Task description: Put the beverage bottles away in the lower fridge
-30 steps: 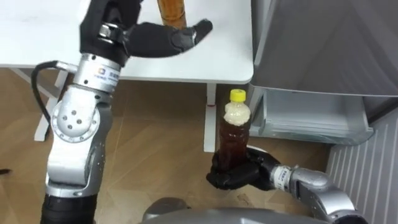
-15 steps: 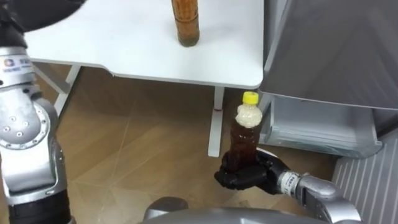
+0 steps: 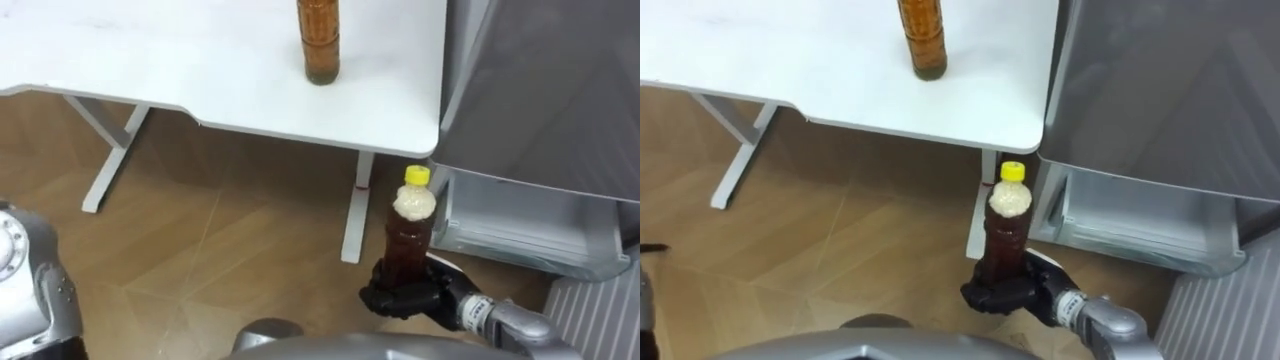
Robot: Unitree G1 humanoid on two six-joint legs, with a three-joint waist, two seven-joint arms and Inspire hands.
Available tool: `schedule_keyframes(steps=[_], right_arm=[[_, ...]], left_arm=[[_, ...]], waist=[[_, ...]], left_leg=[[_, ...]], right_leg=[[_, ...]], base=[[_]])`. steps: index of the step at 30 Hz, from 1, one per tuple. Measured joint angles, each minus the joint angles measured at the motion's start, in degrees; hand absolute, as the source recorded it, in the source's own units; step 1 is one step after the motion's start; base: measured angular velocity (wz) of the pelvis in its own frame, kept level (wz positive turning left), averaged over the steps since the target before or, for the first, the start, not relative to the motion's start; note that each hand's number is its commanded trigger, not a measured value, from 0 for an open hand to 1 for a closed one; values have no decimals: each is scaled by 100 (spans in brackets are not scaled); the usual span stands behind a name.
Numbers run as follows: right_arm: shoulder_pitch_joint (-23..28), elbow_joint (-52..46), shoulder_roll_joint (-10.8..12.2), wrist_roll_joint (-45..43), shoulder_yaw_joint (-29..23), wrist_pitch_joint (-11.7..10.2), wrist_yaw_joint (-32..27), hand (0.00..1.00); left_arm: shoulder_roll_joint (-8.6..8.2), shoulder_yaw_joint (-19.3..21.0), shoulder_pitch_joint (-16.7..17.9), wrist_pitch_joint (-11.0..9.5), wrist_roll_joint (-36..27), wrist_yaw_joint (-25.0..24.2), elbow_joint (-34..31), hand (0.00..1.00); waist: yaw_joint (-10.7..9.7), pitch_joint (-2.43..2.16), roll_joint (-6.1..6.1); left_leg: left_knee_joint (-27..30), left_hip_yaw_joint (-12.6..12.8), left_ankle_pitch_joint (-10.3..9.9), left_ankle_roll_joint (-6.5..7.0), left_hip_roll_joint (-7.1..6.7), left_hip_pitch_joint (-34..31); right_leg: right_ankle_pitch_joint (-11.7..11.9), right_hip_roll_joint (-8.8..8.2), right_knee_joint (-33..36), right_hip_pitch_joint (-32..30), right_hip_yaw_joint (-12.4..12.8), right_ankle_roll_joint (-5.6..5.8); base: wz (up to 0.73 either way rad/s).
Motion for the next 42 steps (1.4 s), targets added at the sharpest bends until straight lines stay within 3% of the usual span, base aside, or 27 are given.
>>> schedule_keyframes(steps=[3,6,9,15,21,24,28,32,35,42], right_arm=[[-2,-28,42,0,-6,11,-116,100],[-38,-49,76,0,-18,70,-229,100],[-40,-48,83,22,-18,78,-325,100],[-92,203,149,130,-98,67,-907,100],[-137,467,268,239,-561,63,-1528,100],[-165,465,263,277,-619,53,-1919,100],[-229,448,268,442,-627,-39,-2408,100],[-287,448,277,561,-633,-49,-2785,100],[-438,448,296,864,-632,-50,-3045,100],[-586,423,376,1824,-604,-166,-3376,100]], left_arm=[[-28,-94,15,58,-646,231,698,0],[-24,-498,60,66,-811,325,1641,0],[-31,-878,134,81,-807,316,2148,0],[-50,-1336,284,189,-415,279,3353,0],[-49,-1848,305,242,282,-3,4039,0],[-50,-2276,288,319,457,-232,4311,0],[-97,-2678,253,446,712,-910,4826,0],[-238,-2718,281,698,1225,-1573,5223,0],[-245,-2793,281,823,1360,-1978,5472,0],[-248,-2823,280,956,1841,-2531,5549,0]], waist=[[-8,24,-32],[-18,46,5],[-8,66,61],[-312,73,81],[-606,78,105],[-711,69,106],[-825,67,98],[-910,56,81],[-970,55,78],[-1110,34,13]], left_leg=[[0,-51,-4,-2,2,-19],[13,-92,-8,0,-1,-34],[18,-88,-8,-1,0,-34],[-40,-87,-6,-2,-7,-38],[12,-68,-7,-1,-7,-130],[12,-33,-7,-2,0,-127],[-12,17,-7,-1,2,-151],[-20,75,-7,0,11,-136],[-36,111,-6,1,14,-120],[-65,134,-5,2,15,-148]], right_leg=[[1,5,5,-7,-21,-1],[3,5,21,-12,-33,-2],[4,6,20,-12,-35,-3],[4,0,3,-11,-70,-4],[5,0,11,-53,-77,-3],[5,-1,16,-102,-56,-3],[5,-2,28,-105,-6,-3],[5,-2,31,-131,47,-3],[5,-5,49,-129,82,-3],[6,-5,59,-187,103,-1]], base=[[4],[4],[0],[1],[1],[-5],[-7],[-5],[-7],[-1]])
